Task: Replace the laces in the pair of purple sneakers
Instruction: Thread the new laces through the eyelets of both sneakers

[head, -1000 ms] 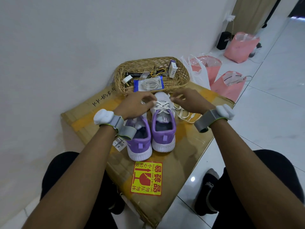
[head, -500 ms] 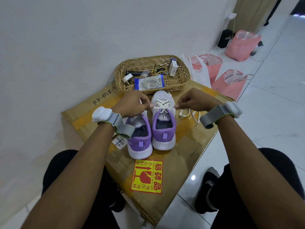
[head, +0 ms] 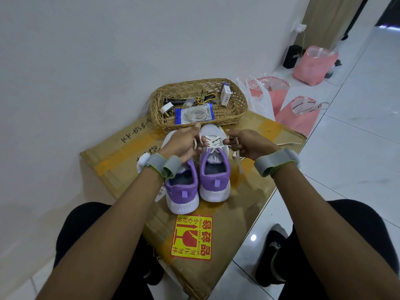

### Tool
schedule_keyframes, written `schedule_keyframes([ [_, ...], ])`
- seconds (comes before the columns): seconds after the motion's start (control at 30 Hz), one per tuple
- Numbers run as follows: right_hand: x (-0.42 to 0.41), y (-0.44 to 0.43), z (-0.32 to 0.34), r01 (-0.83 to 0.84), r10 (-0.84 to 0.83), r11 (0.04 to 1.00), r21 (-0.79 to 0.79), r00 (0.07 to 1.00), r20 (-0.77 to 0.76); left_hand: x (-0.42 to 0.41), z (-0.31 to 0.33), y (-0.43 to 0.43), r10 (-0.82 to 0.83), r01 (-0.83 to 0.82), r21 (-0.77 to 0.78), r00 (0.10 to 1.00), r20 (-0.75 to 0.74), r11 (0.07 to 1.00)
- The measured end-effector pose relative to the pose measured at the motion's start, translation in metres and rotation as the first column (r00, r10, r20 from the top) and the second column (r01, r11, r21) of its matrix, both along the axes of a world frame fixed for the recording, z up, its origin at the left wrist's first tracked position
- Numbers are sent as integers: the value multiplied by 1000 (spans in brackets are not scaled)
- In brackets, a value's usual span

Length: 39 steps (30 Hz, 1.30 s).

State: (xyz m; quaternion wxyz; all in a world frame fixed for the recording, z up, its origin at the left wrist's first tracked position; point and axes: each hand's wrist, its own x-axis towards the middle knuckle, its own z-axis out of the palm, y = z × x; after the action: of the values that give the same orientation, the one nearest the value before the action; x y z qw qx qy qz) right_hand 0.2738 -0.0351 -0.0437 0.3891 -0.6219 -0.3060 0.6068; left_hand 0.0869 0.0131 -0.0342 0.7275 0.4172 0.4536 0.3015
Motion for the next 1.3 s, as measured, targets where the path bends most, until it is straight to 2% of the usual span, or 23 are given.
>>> schedule_keyframes([
  [0.2, -9, -2, 3, -94, 81, 977, 190, 994, 74, 7, -10, 0, -80, 88, 106, 994, -78, 990],
  [0.37, -3, -4, -3, -220, 188, 922, 317, 973, 131, 11, -19, -2, -12, 37, 210, 993, -122, 977],
  [0.53, -7, -4, -1, -187, 120, 899, 396, 975, 189, 9, -17, -4, -89, 138, 302, 981, -173, 943],
  [0.67, -10, 0, -2, -38, -9, 943, 330, 990, 139, 3, -12, -7, -152, 269, 450, 948, -279, 851],
  [0.8, -5, -2, -3, -97, 54, 953, 288, 987, 151, 0, -5, -6, -116, 309, 547, 926, -359, 778],
  [0.93, -9, -7, 3, 5, -64, 953, 302, 981, 185, -3, 1, -9, -76, 326, 598, 912, -404, 733],
  [1.0, -13, -7, 2, 16, -131, 931, 366, 948, 291, -3, 3, -11, -52, 353, 626, 894, -446, 695],
  [1.13, -12, -3, -1, -144, -183, 879, 455, 779, 600, -2, 2, -13, 58, 333, 684, 875, -481, 649],
  [1.2, -10, -1, 1, -279, -144, 841, 463, 709, 690, -3, 0, -10, 114, 336, 712, 857, -503, 617],
  [1.3, -5, 1, 5, -477, 16, 802, 360, 619, 785, -7, 0, -5, 90, 368, 700, 847, -524, 612],
])
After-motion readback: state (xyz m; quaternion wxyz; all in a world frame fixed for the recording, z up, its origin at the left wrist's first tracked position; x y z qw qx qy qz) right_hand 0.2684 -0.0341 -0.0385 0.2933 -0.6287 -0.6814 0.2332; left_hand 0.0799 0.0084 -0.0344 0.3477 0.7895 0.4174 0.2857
